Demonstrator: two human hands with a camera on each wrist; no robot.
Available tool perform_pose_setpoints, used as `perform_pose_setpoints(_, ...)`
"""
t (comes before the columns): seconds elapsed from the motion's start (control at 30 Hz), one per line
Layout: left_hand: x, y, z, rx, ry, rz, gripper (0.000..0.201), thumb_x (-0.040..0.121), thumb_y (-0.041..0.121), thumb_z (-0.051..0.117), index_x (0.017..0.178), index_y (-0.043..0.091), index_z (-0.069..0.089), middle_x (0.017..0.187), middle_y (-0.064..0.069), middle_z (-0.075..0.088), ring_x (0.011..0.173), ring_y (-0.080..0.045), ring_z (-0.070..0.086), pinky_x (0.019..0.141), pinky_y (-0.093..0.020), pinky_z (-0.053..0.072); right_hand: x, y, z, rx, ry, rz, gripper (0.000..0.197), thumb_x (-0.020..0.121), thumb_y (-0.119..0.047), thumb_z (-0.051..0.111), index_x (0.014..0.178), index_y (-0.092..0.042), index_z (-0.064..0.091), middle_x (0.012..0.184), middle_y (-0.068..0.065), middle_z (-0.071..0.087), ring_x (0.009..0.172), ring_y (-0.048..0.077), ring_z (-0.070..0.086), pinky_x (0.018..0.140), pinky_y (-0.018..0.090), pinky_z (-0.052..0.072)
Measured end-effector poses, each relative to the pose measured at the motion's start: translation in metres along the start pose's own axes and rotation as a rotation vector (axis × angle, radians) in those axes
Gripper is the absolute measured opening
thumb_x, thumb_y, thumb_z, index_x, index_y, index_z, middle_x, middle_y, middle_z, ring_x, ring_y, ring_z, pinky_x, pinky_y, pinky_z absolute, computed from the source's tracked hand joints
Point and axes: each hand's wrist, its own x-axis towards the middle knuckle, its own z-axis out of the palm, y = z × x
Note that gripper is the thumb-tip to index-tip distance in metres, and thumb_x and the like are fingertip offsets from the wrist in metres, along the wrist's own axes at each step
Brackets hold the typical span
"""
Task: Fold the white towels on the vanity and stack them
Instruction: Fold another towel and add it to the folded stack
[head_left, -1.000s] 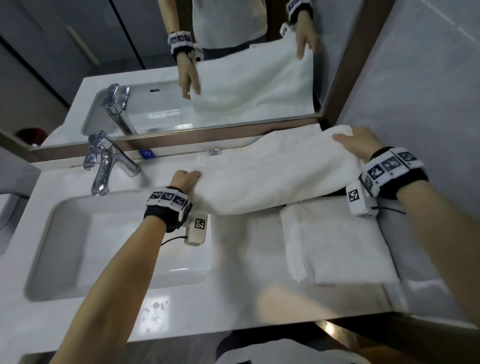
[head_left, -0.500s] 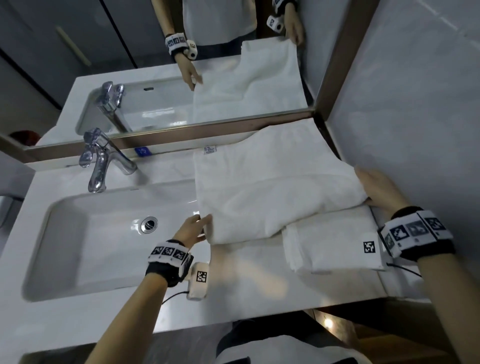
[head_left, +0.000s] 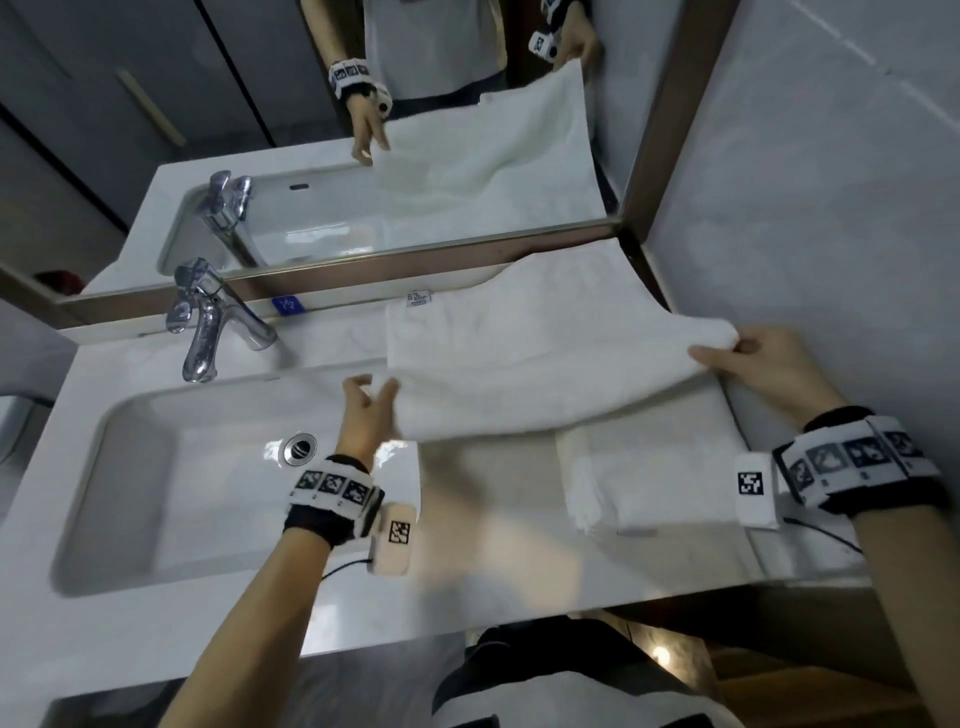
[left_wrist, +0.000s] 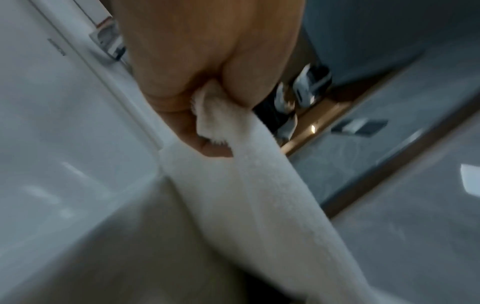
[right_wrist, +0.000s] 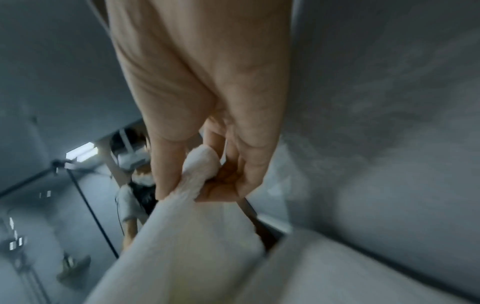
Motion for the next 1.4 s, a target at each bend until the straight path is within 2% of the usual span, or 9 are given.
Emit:
perform_pose_setpoints(0.17,0.011,0.046,-0.026,-0.174,-0.049,-0.080,0.013,0.096,0.012,0.048,0.108,0.012,0.046,0.088,0.005,0.051,0.071,0.001,0.059,0.051,-0.010,0.048,0.016,-0.034,-0.009,0.102,0.064,-0.151,0.040,0.083,-0.009,0.069,0.121,-0.001,0.059,0.107,0.003,0.064,0.066,-0.017,0.061,0.066,0.000,0.046)
perform_pose_setpoints(0.37,0.002,0.053,-0.033,-0.218,-0.068,-0.342,0.009,0.090,0.016,0.054,0.097,0.011,0.051,0.082,-0.005,0.047,0.071,-0.013,0.048,0.049,-0.017,0.046,0.013,-0.032,-0.007,-0.145,0.212,-0.085,0.054,0.088,-0.045,0.057,0.077,0.007,0.062,0.065,0.017,0.055,0.060,0.017,0.048,0.061,0.028,0.037)
perform_pose_setpoints(0.53,-0.014,0.005,-0.034,0.017,-0.265,-0.641,0.007,0.090,0.011,0.053,0.084,0.009,0.051,0.080,-0.007,0.049,0.067,-0.016,0.046,0.057,-0.023,0.040,-0.002,0.008,-0.001,-0.342,0.132,0.139,0.027,0.080,-0.021,0.066,0.059,-0.007,0.057,0.075,0.023,0.067,0.068,0.027,0.062,0.064,0.040,0.049)
perform_pose_setpoints(0.8,-0.024,-0.060,-0.033,0.351,-0.318,-0.574,0.026,0.080,0.020,0.074,0.091,0.015,0.050,0.078,-0.005,0.049,0.061,-0.017,0.043,0.057,-0.023,0.038,-0.028,0.039,0.006,-0.213,0.089,0.225,0.033,0.082,0.007,0.060,0.111,0.000,0.047,0.093,0.014,0.049,0.080,0.030,0.054,0.051,0.026,0.055)
perform_pose_setpoints(0.87,-0.026,-0.062,-0.033,0.358,-0.297,-0.540,0.028,0.080,0.020,0.074,0.092,0.014,0.049,0.083,-0.004,0.049,0.067,-0.015,0.047,0.060,-0.022,0.043,-0.030,0.038,0.006,-0.276,0.085,0.222,0.037,0.082,0.009,0.056,0.115,-0.004,0.045,0.090,0.012,0.049,0.082,0.031,0.054,0.071,0.042,0.056)
perform_pose_setpoints(1.07,-0.036,-0.049,-0.040,0.124,-0.321,-0.200,0.012,0.097,0.007,0.046,0.107,0.013,0.045,0.092,-0.008,0.057,0.077,-0.018,0.056,0.064,-0.021,0.054,-0.029,0.032,0.003,-0.301,-0.036,0.044,0.049,0.076,0.016,0.033,0.101,-0.020,0.057,0.106,0.006,0.059,0.094,0.024,0.055,0.078,0.037,0.046)
perform_pose_setpoints(1.17,-0.040,-0.046,-0.044,0.158,-0.391,-0.011,0.034,0.090,-0.016,0.037,0.102,0.007,0.060,0.105,-0.011,0.061,0.094,-0.021,0.059,0.080,-0.021,0.050,-0.026,0.028,0.001,-0.307,-0.072,-0.032,0.053,0.075,0.020,0.040,0.105,-0.016,0.064,0.113,0.013,0.065,0.103,0.030,0.060,0.091,0.041,0.047)
perform_pose_setpoints(1.3,-0.041,-0.052,-0.041,0.291,-0.348,0.170,0.051,0.072,-0.026,0.054,0.099,0.016,0.064,0.101,-0.005,0.065,0.096,-0.015,0.061,0.078,-0.010,0.049,-0.023,0.022,0.002,-0.274,0.023,-0.113,0.024,0.079,0.002,0.064,0.095,-0.015,0.068,0.090,0.016,0.068,0.081,0.024,0.060,0.064,0.010,0.043)
perform_pose_setpoints(1.4,-0.033,-0.058,-0.037,0.335,-0.146,0.220,0.034,0.077,-0.015,0.062,0.093,0.014,0.063,0.097,-0.006,0.057,0.092,-0.021,0.057,0.083,-0.022,0.046,-0.013,0.012,0.003,-0.282,0.081,-0.217,0.014,0.082,-0.006,0.064,0.095,-0.005,0.067,0.094,0.026,0.063,0.083,0.031,0.059,0.074,0.035,0.046)
